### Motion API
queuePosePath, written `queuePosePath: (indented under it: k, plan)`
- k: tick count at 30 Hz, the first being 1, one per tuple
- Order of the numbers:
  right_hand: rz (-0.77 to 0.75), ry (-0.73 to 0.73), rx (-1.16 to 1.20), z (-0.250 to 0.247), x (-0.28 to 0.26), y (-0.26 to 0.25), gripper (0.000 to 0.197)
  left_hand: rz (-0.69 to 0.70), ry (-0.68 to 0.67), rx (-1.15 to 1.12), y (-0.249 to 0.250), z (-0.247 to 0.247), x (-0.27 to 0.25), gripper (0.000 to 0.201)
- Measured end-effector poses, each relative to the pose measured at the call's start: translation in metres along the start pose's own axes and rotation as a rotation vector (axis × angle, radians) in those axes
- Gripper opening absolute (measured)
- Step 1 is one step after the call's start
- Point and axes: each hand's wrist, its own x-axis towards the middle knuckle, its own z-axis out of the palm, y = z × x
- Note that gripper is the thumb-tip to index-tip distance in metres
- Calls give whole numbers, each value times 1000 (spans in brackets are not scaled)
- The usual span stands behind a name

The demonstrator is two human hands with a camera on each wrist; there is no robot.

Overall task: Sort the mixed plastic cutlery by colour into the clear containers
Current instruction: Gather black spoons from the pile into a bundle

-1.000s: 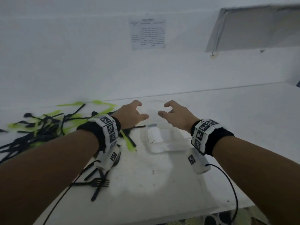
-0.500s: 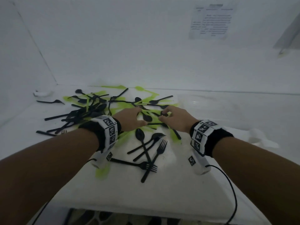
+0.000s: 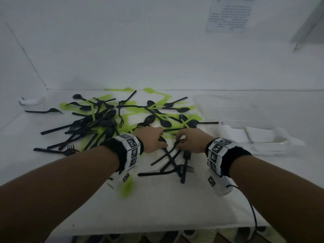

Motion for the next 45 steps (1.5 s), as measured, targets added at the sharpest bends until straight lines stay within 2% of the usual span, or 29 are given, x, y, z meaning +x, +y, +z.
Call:
queuePosePath:
  k: [6,9,12,14,17,19,22,24,27,31,33,36,40,42,45]
  plan:
    - [64,27,21,4,0,-10,26,39,64,-11,4,9,11,54]
    - [94,45,25,8,1,-11,30,38,92,-50,4,13,18,46]
    - [125,68,48,11,0,-12,38,54,136,-181,2,13,26,44]
    - [131,112,64,12,1,-11,42,54,201,-287,0,9,31,39]
    - [131,236,42,12,4,-7,41,51,323,-406,-8,1,44,19]
    - [155,317,24,8,7,-3,36,44,370,-529,-11,-6,49,17]
    - [205,395,-167,-5,12,4,38,57,350,-833,-10,-16,48,11]
    - [231,353,-384,-13,18,10,40,62,366,-924,-8,-22,48,12]
    - [298,215,-592,-30,25,13,33,67,424,-758,-7,-25,52,14]
    - [341,68,-630,-45,33,9,12,-17,311,-715,-3,-24,60,31]
    - [329,45,-609,-46,37,12,9,-15,306,-617,0,-22,68,37]
    - [298,47,-575,-46,38,14,7,-13,349,-494,7,-20,84,29]
    - [246,90,-569,-43,35,20,25,-28,333,-399,25,-21,109,27]
    - [224,58,-494,-44,32,23,12,-17,291,-351,35,-21,121,22]
    - [219,-1,-363,-41,29,26,15,-34,269,-320,43,-17,139,26]
